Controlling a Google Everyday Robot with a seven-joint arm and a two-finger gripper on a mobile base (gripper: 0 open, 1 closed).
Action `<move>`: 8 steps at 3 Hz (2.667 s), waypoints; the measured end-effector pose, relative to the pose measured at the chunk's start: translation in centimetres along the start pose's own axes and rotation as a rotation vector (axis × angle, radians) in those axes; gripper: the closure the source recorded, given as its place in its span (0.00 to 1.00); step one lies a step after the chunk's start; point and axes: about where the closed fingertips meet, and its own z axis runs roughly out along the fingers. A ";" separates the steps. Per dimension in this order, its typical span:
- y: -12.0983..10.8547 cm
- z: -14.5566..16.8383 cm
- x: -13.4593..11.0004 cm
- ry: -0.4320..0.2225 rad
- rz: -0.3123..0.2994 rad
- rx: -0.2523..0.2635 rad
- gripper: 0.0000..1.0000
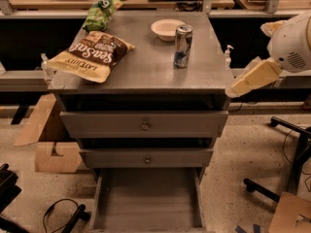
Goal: Place redbull can into bottom drawer
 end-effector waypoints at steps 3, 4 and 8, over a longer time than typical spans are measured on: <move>-2.2 0.3 -1.2 -0.074 0.047 0.078 0.00; -4.2 5.1 -1.6 -0.174 0.134 0.113 0.00; -9.3 16.3 -3.6 -0.419 0.382 0.203 0.00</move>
Offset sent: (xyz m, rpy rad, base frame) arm 0.0106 -0.0045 0.0167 0.0260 -0.0723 -0.0366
